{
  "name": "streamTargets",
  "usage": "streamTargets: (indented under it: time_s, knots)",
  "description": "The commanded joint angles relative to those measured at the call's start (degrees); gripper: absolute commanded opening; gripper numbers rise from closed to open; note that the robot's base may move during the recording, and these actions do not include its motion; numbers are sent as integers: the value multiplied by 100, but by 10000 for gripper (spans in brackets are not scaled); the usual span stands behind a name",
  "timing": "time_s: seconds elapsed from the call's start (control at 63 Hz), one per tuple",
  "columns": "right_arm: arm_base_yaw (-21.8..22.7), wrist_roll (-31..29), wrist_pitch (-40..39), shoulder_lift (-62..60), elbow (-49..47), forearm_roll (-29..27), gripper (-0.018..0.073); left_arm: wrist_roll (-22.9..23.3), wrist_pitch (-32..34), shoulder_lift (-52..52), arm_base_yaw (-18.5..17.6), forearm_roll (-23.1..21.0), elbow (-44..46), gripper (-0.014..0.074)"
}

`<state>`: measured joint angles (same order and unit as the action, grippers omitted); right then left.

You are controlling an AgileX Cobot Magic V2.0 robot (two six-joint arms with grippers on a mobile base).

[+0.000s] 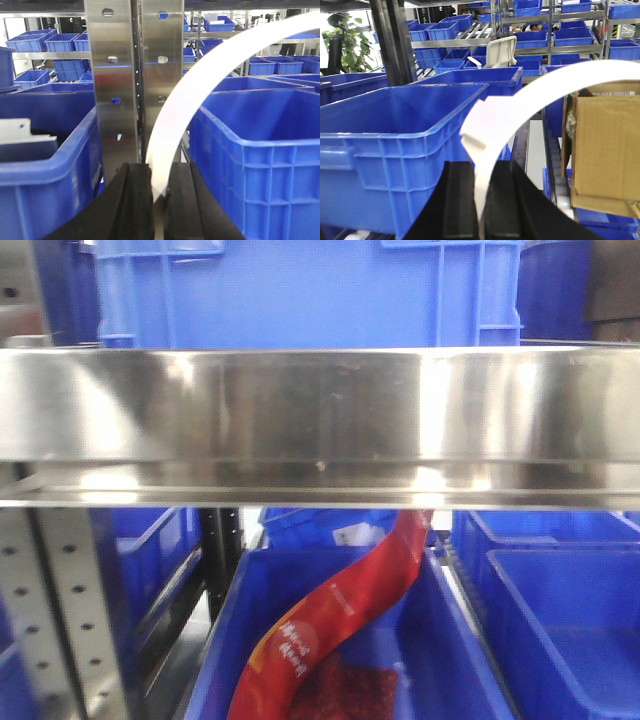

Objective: Grab PVC pipe and place in blue bin

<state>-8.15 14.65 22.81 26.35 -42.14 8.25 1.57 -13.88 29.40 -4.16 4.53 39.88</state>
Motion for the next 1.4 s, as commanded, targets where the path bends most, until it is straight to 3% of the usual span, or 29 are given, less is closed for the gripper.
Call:
streamTargets:
  time_s: [0.0,1.175,1.27,1.382]
  knots:
    - [0,-23,-139,-27,-14,52,-167,-2,157,-25,-22,18,28,-111]
    - [0,-23,-221,-25,-14,52,-167,-2,157,-25,-22,18,28,-111]
    - [0,-23,-431,-25,-14,-14,-167,-2,110,-25,-22,-267,28,-111]
    - [0,-23,-762,-12,-14,-918,-167,-2,-1,-25,-49,-866,102,-111]
